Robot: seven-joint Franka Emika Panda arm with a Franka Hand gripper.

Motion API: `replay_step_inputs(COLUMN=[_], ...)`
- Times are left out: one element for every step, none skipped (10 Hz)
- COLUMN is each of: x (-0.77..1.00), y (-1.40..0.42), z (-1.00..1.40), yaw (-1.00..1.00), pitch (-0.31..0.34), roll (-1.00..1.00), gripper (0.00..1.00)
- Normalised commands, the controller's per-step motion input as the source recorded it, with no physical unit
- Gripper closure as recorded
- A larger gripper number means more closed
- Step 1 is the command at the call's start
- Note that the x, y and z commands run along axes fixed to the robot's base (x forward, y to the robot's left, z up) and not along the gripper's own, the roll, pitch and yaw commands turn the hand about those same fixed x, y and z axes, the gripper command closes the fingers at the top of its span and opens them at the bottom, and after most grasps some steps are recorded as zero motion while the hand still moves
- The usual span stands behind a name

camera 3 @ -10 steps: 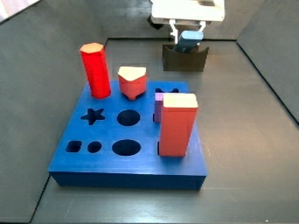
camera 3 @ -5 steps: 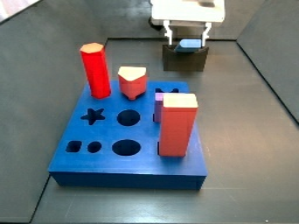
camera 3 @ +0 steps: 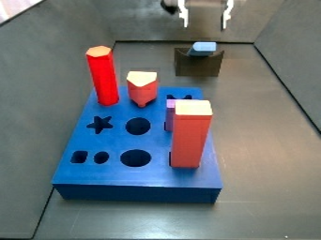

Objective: Pick up the square-circle object. Move up. Rotate the square-circle object. Place the square-circle object on the fixture. Regrasp the square-circle object. Move to above the board. Insert the square-circle object.
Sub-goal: Regrasp the square-circle object.

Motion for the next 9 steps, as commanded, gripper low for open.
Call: replay_step_inputs(x=[-0.04, -0.04, -0.03, -1.0, -1.0, -1.0, -1.0, -1.0, -1.0], y=[0.01, 0.01, 0.01, 0.0, 0.0, 0.01, 0.0, 0.01, 0.0], z=[0.69, 0.44, 0.25, 0.0, -0.01, 0.02, 0.02, 0.02, 0.02], yaw=[-0.01, -0.01, 0.0, -0.03, -0.03, -0.05, -0.05, -0.04, -0.03], pitch=[0.014, 0.019, 0.029, 0.018, 0.007, -0.032, -0.044, -0.064, -0.079], roll=[0.04, 0.04, 0.04, -0.02, -0.02, -0.01, 0.0, 0.02, 0.03], gripper=[0.0, 0.0, 0.0, 0.0, 0.0, 0.0, 0.0, 0.0, 0.0])
